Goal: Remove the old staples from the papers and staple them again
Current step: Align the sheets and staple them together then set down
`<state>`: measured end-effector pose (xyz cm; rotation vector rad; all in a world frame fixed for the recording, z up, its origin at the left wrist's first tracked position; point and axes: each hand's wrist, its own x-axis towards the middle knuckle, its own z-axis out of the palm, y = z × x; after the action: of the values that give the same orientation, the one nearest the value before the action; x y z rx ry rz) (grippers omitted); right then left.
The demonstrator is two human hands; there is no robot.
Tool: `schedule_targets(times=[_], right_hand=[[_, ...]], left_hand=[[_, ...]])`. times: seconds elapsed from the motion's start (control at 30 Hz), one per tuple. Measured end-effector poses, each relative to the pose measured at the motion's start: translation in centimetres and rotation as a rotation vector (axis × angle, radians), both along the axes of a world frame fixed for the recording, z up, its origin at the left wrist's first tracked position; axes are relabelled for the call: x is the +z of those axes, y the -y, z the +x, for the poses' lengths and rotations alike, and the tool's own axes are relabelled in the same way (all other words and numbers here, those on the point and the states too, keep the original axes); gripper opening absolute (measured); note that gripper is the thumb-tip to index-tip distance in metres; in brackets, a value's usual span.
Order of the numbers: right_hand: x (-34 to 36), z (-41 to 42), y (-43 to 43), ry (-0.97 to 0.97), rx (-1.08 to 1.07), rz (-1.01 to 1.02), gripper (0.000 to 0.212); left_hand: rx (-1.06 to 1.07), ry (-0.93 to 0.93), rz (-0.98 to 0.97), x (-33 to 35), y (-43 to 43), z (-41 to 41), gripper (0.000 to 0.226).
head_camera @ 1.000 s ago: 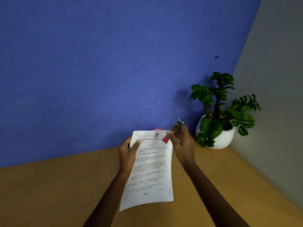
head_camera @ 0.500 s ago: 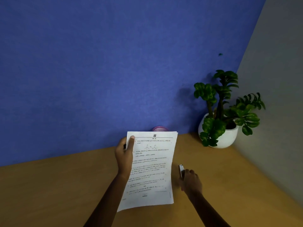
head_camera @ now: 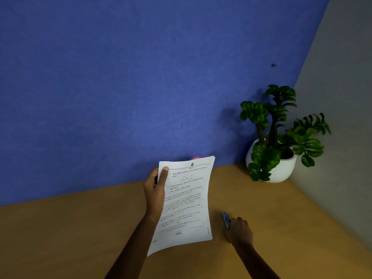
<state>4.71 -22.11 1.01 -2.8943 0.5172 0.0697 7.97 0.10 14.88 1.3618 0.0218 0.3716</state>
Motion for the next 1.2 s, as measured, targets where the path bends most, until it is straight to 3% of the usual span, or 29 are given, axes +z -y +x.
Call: schedule_targets(times=[0.17, 0.27, 0.33, 0.47, 0.6, 0.77, 0.87, 1.0, 1.2], right_hand=[[1.8, 0.6, -0.8, 0.006, 0.066, 0.099, 0.046], [3.1, 1.1, -1.7, 0.090, 0.177, 0.530, 0.055], [3.7, 1.0, -2.2, 0.137, 0.192, 0.861, 0.049], [3.5, 0.8, -2.3, 0.236, 0.153, 1.156, 0.023], [3.1, 0.0, -2.3, 0.182, 0.113, 1.144, 0.014], [2.8, -0.5, -3.0, 0.194, -0.010, 1.147, 0.024], [2.9, -0.1, -3.6, 0.213, -0.065, 1.162, 0.016], [3.2, 0.6, -4.7, 0.208, -0.081, 1.105, 0.019], [2.6, 1.8, -6.6, 0.161, -0.097, 0.956, 0.024]], left_hand=[[-0.059, 0.032, -0.012, 0.7, -0.2, -0.1, 0.017], [-0.124, 0.045, 0.017, 1.0, -0.5, -0.1, 0.019], [-0.142, 0.058, 0.040, 1.2, -0.7, 0.0, 0.018], [-0.112, 0.062, -0.037, 1.6, -1.3, 0.4, 0.019], [-0.004, 0.025, -0.163, 1.4, -2.6, 1.3, 0.016], [0.112, -0.015, -0.174, 0.2, -4.0, 2.5, 0.012], [0.163, -0.098, -0.147, -1.3, -4.9, 3.3, 0.036], [0.185, -0.349, 0.060, -4.4, -5.9, 4.0, 0.059], [0.236, -0.604, 0.408, -9.6, -7.0, 1.4, 0.041]])
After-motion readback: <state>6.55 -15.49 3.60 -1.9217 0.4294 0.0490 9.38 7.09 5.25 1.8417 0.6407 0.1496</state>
